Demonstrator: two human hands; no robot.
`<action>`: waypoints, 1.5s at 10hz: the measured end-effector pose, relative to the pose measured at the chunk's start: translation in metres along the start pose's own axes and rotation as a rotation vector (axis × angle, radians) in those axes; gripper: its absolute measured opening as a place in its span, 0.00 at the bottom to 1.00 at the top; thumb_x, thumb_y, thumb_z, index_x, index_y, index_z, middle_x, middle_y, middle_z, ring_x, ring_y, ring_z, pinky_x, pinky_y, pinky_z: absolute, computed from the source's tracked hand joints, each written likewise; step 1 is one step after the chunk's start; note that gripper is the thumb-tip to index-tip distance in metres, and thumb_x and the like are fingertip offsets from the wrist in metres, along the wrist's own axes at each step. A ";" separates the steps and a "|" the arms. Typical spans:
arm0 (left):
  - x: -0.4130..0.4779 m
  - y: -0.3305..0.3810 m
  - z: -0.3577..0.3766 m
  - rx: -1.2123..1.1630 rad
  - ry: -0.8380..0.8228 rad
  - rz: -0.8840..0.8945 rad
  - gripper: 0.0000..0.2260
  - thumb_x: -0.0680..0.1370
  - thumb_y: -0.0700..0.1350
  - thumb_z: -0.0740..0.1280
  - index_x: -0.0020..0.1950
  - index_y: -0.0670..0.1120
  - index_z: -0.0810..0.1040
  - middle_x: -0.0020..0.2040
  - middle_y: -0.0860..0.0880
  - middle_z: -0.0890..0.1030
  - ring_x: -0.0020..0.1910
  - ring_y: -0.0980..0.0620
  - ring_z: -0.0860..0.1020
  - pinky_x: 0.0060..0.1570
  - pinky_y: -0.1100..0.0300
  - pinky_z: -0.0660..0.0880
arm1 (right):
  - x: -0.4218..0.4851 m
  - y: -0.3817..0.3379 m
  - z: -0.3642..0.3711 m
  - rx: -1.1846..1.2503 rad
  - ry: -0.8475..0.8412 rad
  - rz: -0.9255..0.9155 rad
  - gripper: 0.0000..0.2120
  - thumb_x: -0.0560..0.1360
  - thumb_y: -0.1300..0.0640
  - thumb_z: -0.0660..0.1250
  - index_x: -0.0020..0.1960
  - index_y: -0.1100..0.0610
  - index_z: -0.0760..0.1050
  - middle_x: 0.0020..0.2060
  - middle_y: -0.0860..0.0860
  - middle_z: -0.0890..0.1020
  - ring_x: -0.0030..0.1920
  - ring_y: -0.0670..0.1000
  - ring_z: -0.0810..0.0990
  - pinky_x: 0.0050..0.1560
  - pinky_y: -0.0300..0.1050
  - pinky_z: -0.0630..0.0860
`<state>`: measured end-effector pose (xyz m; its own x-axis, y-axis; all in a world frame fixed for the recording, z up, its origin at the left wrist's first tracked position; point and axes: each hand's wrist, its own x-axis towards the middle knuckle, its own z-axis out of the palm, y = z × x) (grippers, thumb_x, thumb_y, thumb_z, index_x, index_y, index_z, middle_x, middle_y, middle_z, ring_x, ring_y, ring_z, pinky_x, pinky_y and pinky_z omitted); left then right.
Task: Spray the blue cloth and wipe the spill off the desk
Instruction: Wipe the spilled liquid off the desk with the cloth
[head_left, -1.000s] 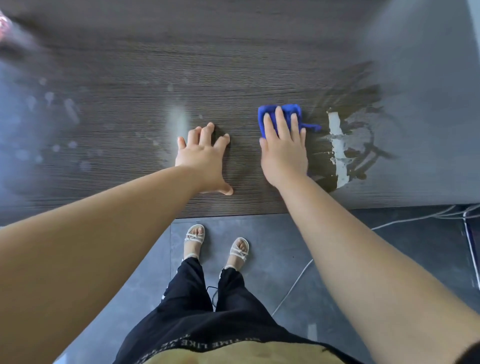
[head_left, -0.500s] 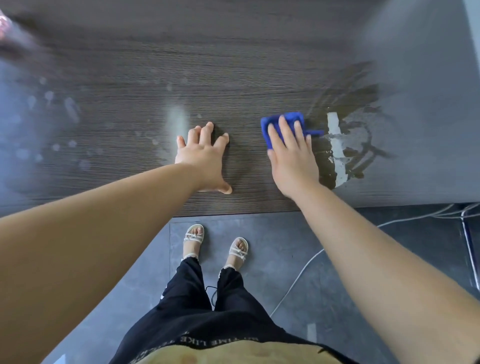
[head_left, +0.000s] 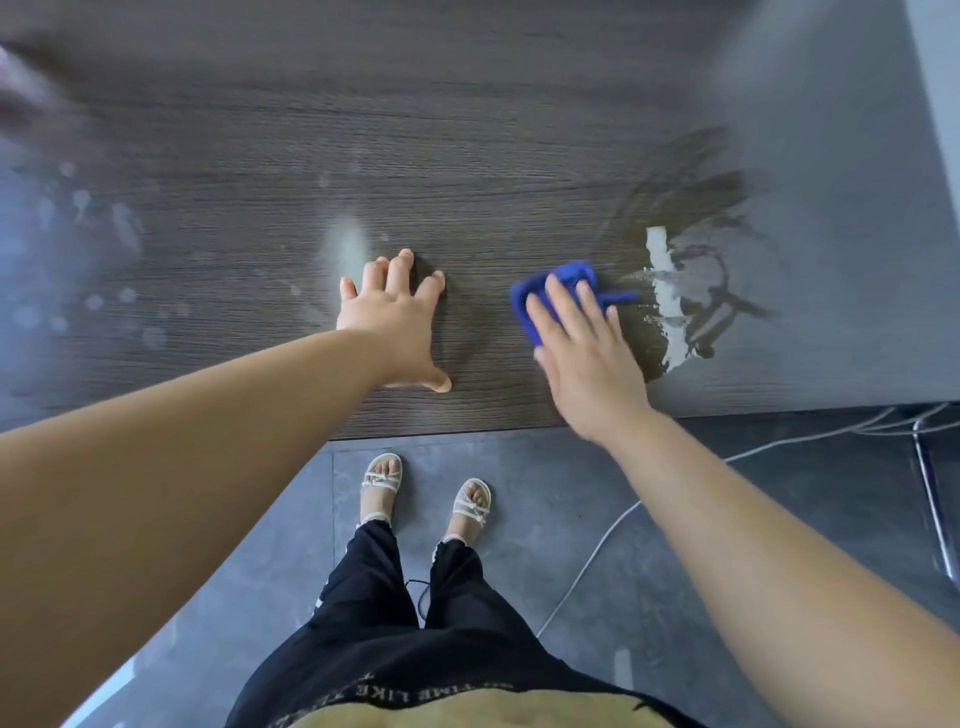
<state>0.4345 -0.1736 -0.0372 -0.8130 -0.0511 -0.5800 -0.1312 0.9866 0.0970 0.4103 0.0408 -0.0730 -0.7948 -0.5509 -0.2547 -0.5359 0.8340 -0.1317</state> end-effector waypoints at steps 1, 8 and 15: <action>0.000 0.000 -0.002 0.000 0.001 -0.001 0.52 0.63 0.64 0.74 0.76 0.52 0.48 0.76 0.43 0.45 0.74 0.40 0.47 0.71 0.39 0.52 | 0.067 0.001 -0.016 -0.007 0.039 0.205 0.25 0.83 0.52 0.49 0.77 0.53 0.47 0.77 0.52 0.46 0.76 0.58 0.44 0.73 0.57 0.46; -0.003 0.004 -0.005 -0.058 0.017 -0.035 0.51 0.61 0.61 0.77 0.75 0.51 0.52 0.76 0.44 0.48 0.73 0.41 0.49 0.72 0.41 0.51 | 0.055 -0.029 -0.003 0.108 0.142 0.198 0.23 0.81 0.55 0.54 0.75 0.57 0.56 0.76 0.55 0.55 0.75 0.61 0.51 0.73 0.59 0.48; -0.001 0.062 -0.001 0.109 -0.031 0.010 0.61 0.54 0.68 0.76 0.76 0.52 0.45 0.75 0.46 0.46 0.74 0.42 0.48 0.65 0.35 0.62 | -0.047 0.062 0.012 0.034 0.153 0.113 0.20 0.80 0.57 0.54 0.71 0.58 0.67 0.71 0.57 0.66 0.71 0.64 0.63 0.67 0.65 0.62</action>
<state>0.4268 -0.1124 -0.0296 -0.7955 -0.0385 -0.6047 -0.0596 0.9981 0.0149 0.4175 0.1191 -0.0805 -0.8849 -0.4496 -0.1219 -0.4325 0.8901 -0.1436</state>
